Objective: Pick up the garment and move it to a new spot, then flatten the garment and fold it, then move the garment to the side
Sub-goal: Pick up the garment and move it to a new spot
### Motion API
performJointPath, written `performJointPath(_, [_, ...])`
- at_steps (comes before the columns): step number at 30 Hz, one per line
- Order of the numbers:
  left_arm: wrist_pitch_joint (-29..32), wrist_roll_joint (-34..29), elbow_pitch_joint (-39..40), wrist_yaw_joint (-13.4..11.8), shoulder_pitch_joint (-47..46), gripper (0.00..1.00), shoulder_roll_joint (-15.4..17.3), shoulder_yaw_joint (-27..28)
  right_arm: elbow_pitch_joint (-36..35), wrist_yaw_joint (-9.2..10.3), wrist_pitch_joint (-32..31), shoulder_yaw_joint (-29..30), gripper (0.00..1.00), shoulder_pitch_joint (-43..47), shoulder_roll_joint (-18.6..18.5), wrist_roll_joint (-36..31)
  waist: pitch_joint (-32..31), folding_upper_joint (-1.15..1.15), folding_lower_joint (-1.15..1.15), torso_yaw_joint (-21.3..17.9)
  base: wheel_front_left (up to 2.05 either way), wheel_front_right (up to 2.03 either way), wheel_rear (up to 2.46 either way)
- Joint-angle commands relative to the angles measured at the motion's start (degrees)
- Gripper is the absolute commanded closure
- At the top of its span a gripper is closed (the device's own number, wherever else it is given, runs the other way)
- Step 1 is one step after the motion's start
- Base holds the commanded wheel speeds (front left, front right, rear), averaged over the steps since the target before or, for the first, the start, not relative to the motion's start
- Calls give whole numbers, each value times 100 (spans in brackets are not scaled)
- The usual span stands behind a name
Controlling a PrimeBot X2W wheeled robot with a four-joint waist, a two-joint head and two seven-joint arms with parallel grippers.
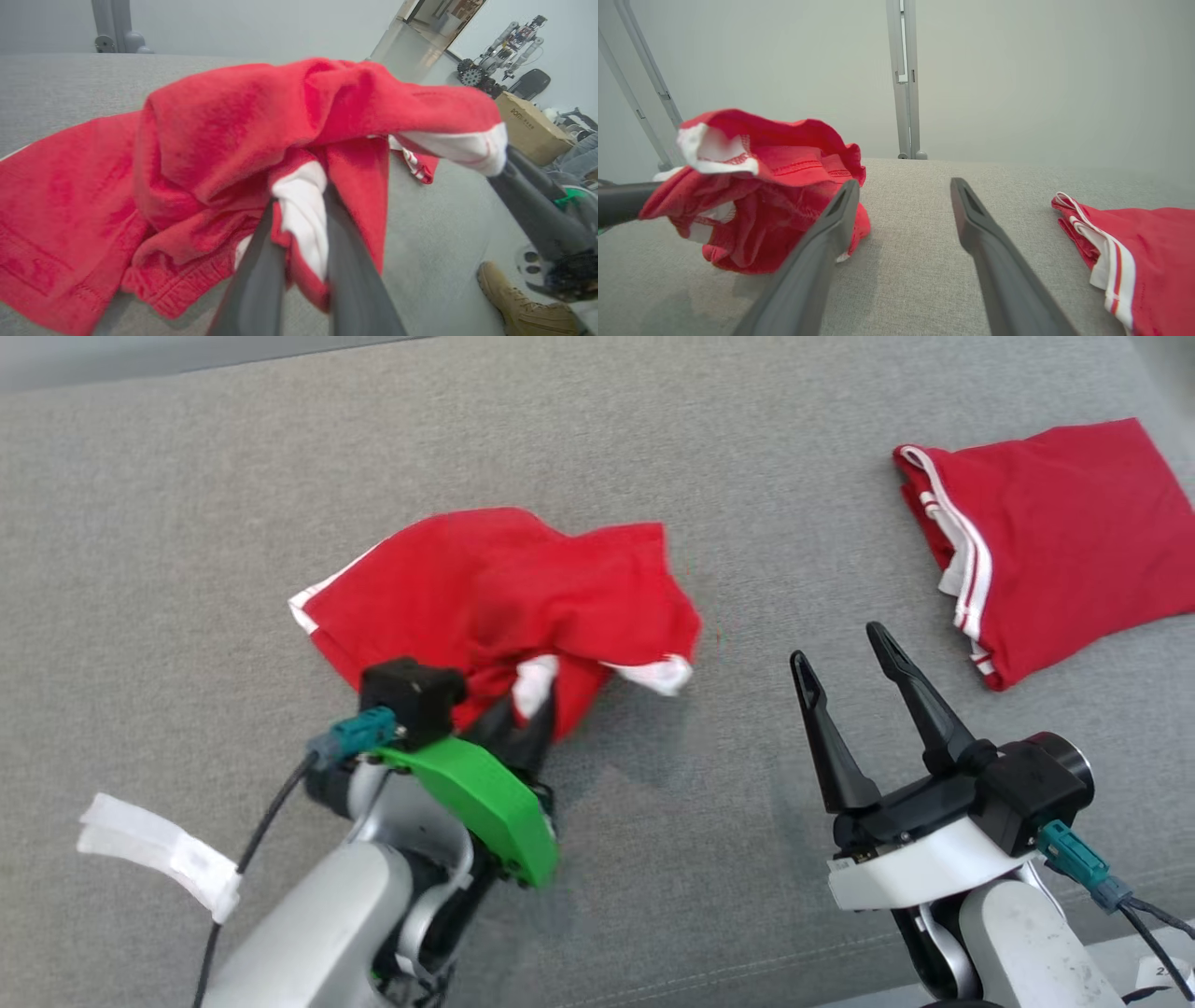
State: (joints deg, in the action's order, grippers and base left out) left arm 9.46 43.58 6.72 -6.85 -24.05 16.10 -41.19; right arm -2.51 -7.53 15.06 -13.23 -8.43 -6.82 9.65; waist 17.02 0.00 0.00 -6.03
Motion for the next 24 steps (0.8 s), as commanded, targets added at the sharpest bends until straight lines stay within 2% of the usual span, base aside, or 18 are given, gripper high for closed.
performJointPath(1, [-87, -97, -471, -180, -91, 100, 138, 194, 23, 8, 14, 8, 0, 55, 39, -17, -328, 0, 0, -396, 0, 0, 0])
performJointPath(4, [-242, -176, -1675, -268, -306, 100, 67, 339, 108, 8, 14, -82, 0, -12, 77, -26, -307, 0, 0, -398, 0, 0, 0])
performJointPath(8, [-591, -152, -3143, -24, -571, 100, -196, 340, 250, 8, 14, -138, 0, -63, 107, -21, -279, 0, 0, -398, 0, 0, 0])
performJointPath(9, [-711, -162, -3398, 47, -617, 75, -283, 322, 285, 8, 14, -118, 0, -44, 112, -12, -280, 0, 0, -385, 0, 0, 0])
performJointPath(11, [-946, -104, -3766, 177, -652, 0, -477, 325, 345, 8, 14, -58, 0, 37, 93, -31, -301, 0, 0, -322, 0, 0, 0])
performJointPath(14, [-1294, -165, -4054, 224, -594, 0, -554, 328, 392, 8, 14, 19, 0, 164, 73, -56, -366, 0, 0, -231, 0, 0, 0])
performJointPath(17, [-1663, -158, -3949, 142, -275, 0, -499, 402, 423, 8, 14, 84, 0, 298, 29, -81, -513, 0, 0, -148, 0, 0, 0])
performJointPath(20, [-2059, -92, -3407, 77, 172, 0, -304, 571, 347, 8, 14, 288, 0, 484, -43, -144, -674, 0, 0, -13, 0, 0, 0])
performJointPath(22, [-2255, -160, -2960, -107, 583, 0, -94, 716, 279, 8, 14, 483, 0, 655, -88, -202, -797, 0, 0, 103, 0, 0, 0])
performJointPath(24, [-2368, -93, -2493, -171, 1008, 0, -27, 868, 214, 8, 14, 707, 0, 835, -146, -256, -920, 0, 0, 233, 0, 0, 0])
